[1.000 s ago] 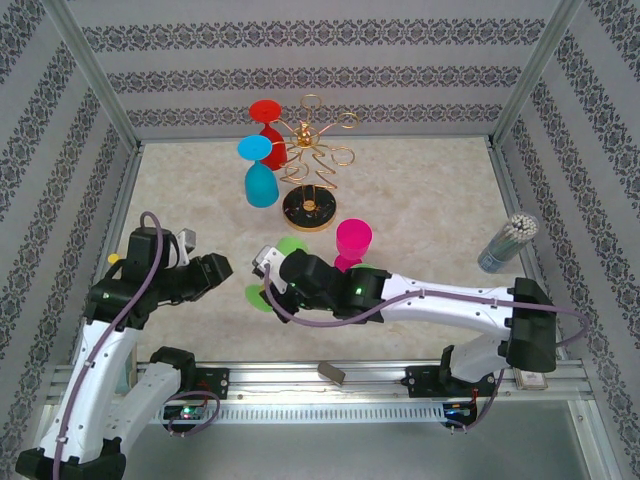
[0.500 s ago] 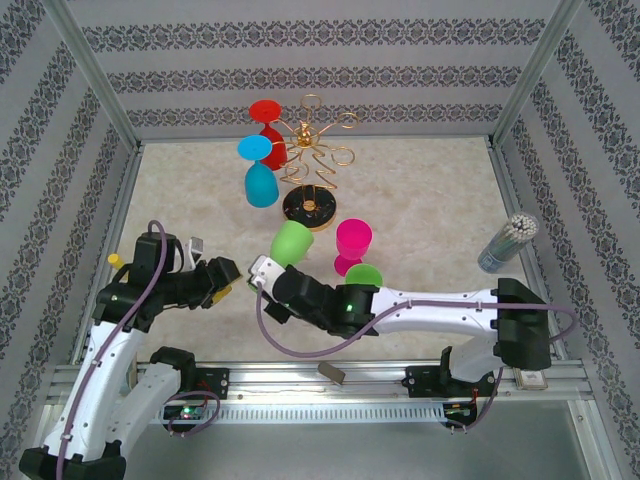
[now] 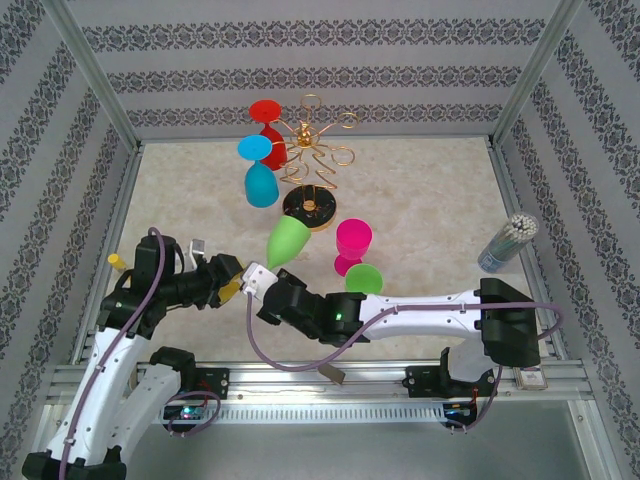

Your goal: Take the wine glass off the wine glass rack

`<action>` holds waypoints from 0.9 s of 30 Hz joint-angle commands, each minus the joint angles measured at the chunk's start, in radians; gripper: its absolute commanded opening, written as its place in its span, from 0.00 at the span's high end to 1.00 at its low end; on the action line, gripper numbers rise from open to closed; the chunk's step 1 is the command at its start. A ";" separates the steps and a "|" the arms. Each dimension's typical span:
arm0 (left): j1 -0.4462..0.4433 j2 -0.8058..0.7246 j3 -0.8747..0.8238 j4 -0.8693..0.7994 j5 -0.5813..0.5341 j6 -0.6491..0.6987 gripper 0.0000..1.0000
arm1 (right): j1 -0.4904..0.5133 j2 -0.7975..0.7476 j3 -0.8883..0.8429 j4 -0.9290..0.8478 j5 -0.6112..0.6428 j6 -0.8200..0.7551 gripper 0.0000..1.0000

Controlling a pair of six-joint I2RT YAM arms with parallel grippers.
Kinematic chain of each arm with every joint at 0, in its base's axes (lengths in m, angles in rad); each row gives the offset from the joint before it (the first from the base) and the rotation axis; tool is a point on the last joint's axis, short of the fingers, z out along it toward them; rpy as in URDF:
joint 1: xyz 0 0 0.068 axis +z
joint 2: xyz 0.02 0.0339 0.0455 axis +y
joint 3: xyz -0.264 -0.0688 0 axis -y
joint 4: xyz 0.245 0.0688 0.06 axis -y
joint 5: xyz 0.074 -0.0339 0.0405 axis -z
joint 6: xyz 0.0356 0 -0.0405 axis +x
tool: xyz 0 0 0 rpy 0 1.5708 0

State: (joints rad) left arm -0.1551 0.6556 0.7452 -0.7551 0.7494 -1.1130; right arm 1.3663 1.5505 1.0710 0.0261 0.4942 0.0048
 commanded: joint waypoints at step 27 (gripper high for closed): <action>0.011 0.051 -0.031 0.166 0.024 -0.076 0.67 | 0.039 0.020 0.014 0.154 0.041 -0.097 1.00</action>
State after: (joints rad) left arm -0.1547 0.7063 0.7235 -0.6567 0.7563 -1.1797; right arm 1.3918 1.5589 1.0710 0.1322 0.5602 -0.0753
